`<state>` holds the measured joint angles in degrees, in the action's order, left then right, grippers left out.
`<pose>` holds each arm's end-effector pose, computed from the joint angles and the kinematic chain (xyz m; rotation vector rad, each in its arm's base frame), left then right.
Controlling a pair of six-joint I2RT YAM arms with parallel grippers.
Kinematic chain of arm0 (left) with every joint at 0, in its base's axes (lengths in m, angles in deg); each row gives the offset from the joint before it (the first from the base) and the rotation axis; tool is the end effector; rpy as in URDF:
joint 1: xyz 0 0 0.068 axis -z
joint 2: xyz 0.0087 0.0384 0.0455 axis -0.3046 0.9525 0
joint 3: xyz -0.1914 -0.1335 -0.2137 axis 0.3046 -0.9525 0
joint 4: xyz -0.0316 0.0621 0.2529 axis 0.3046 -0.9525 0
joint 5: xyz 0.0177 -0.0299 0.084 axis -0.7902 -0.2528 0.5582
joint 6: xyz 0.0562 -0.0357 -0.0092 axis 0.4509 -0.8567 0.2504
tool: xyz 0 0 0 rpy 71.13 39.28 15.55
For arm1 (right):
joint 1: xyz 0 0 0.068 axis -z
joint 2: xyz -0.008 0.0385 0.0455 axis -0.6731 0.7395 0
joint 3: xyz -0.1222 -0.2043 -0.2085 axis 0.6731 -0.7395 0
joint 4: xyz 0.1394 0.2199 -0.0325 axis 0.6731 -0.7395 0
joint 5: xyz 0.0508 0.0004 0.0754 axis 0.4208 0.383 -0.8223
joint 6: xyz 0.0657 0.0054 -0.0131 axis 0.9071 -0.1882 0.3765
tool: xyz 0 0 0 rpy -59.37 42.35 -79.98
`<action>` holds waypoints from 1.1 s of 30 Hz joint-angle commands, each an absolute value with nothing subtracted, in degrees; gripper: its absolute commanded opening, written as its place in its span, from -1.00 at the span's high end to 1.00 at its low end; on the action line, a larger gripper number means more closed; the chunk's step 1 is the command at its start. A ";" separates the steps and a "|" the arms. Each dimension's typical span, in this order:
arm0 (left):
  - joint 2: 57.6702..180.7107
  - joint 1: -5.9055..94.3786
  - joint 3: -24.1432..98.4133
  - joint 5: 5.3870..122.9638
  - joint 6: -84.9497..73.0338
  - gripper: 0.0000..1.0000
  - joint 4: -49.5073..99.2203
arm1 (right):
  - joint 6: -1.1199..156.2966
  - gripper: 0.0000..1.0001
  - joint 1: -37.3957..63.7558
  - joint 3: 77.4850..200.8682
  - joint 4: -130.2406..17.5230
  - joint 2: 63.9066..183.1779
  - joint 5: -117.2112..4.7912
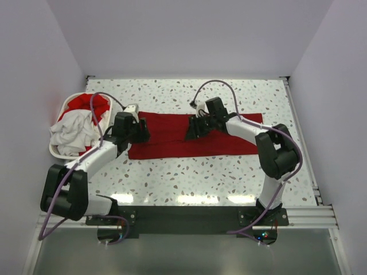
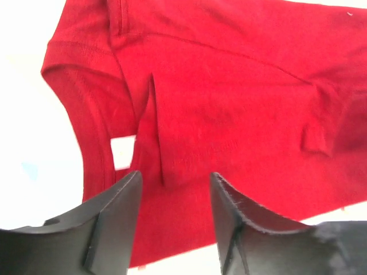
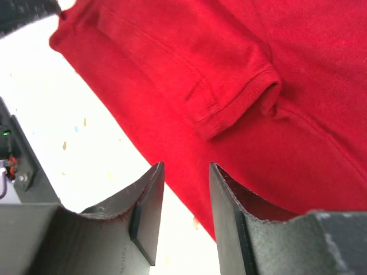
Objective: Fold and stack the t-shirts
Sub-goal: Fold the tshirt
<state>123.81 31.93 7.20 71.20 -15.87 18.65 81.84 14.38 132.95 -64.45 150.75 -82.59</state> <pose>0.2834 -0.0729 0.2291 -0.1369 2.3223 -0.3420 0.3624 0.2260 0.2116 -0.6459 2.3770 1.0221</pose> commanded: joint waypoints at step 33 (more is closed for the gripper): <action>152.92 37.42 33.22 87.11 -10.74 -0.40 12.56 | 100.64 -0.22 6.31 107.76 -78.98 134.67 -55.77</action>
